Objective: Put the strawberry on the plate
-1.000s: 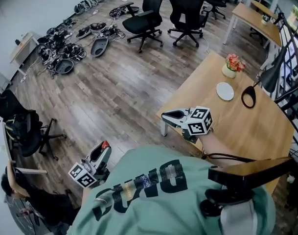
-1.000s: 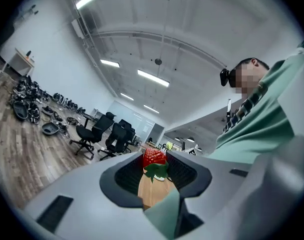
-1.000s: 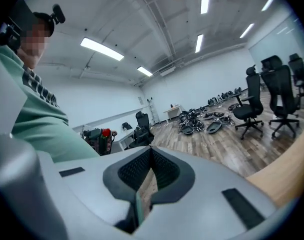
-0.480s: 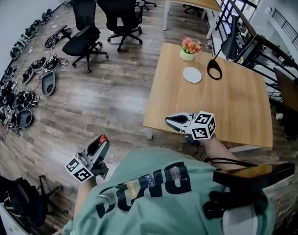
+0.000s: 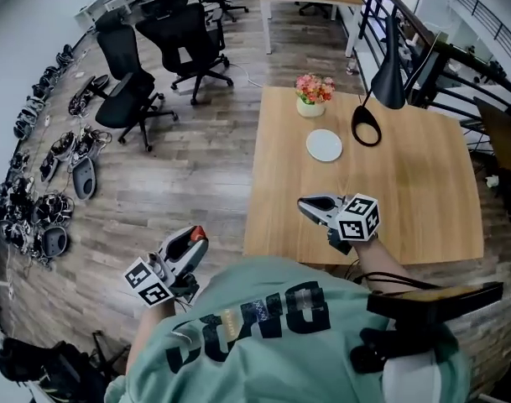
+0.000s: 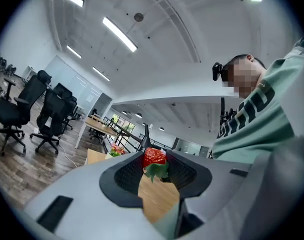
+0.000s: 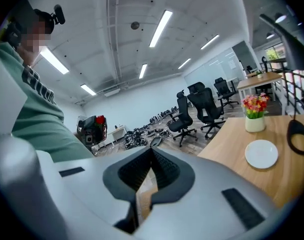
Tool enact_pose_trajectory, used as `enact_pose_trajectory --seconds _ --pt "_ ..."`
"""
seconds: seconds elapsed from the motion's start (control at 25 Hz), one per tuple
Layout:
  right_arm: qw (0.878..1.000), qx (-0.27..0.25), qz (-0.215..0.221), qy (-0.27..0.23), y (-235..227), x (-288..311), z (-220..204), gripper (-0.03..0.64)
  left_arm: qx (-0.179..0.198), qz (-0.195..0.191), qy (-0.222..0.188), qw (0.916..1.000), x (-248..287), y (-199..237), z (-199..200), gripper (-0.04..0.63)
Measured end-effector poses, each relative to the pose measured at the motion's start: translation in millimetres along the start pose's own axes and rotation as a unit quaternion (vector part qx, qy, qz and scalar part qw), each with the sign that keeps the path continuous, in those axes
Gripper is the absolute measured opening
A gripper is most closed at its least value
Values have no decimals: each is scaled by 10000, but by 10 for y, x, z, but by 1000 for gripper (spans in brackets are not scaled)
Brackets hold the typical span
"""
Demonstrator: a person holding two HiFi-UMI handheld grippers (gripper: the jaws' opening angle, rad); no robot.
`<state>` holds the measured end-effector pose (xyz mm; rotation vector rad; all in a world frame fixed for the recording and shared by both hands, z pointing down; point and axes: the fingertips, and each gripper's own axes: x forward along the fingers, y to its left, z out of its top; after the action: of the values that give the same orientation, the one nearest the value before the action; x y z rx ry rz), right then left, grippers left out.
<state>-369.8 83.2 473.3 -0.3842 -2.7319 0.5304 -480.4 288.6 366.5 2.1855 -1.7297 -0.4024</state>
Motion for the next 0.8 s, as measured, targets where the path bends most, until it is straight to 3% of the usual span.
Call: enact_pose_trajectory --seconds 0.24,0.48,0.64,0.8 --pt "9998 -101 144 -78 -848 140 300 6 -107 414 264 9987 643 475 108 147" --pt "9996 216 -114 -171 -1307 259 236 6 -472 285 679 9962 974 901 -40 147" --pt "9977 364 -551 -137 -1405 279 103 6 -602 -146 834 9946 1119 1257 -74 147" --pt "9898 426 -1354 -89 -1396 267 29 6 -616 -941 858 9899 1221 1597 -86 147"
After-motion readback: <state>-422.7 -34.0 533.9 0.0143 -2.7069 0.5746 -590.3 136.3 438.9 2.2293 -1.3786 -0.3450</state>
